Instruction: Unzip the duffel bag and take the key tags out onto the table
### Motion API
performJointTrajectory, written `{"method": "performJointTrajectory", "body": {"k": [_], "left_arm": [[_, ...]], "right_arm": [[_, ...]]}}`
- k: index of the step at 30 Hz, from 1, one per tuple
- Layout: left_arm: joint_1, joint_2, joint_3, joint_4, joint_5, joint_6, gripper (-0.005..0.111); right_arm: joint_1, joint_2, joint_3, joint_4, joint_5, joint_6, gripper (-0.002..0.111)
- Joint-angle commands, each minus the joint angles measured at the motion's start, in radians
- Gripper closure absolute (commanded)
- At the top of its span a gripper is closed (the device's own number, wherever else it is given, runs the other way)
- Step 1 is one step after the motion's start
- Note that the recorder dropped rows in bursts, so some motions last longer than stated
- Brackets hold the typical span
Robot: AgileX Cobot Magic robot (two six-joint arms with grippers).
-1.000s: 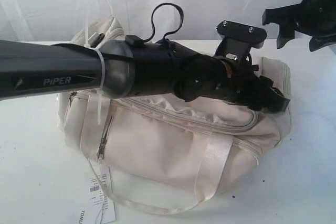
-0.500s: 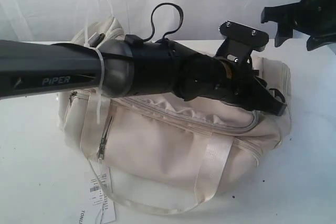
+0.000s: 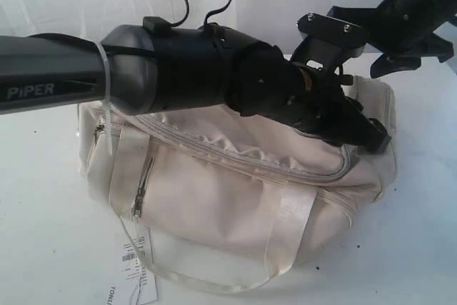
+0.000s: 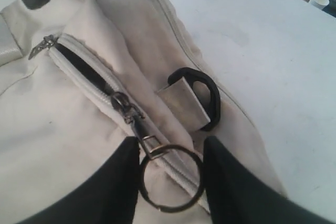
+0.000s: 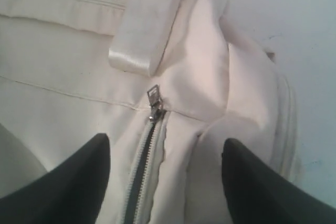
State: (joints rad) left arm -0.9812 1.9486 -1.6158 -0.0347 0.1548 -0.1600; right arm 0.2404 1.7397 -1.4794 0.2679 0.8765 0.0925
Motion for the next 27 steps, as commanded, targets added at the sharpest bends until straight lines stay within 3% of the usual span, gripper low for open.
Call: {"method": "performJointTrajectory", "body": {"k": [1,7,16,27], "left_arm": [[-0.029,-0.016,-0.004,-0.009,0.029,0.002,0.088],[-0.042,-0.016,-0.004,-0.009,0.032,0.011,0.088],[-0.042,-0.016,-0.004,-0.009,0.083,0.011,0.088],[-0.085,-0.016,-0.004,-0.015,0.166,0.007,0.088]], "right_arm": [[-0.004,0.045,0.003,0.031,0.018,-0.018,0.05],[-0.004,0.096,0.003,0.046,0.034,-0.029,0.056],[-0.004,0.117,0.003,0.046,0.023,-0.041,0.108],[-0.004,0.117,0.003,0.046,-0.004,-0.044,0.108]]}}
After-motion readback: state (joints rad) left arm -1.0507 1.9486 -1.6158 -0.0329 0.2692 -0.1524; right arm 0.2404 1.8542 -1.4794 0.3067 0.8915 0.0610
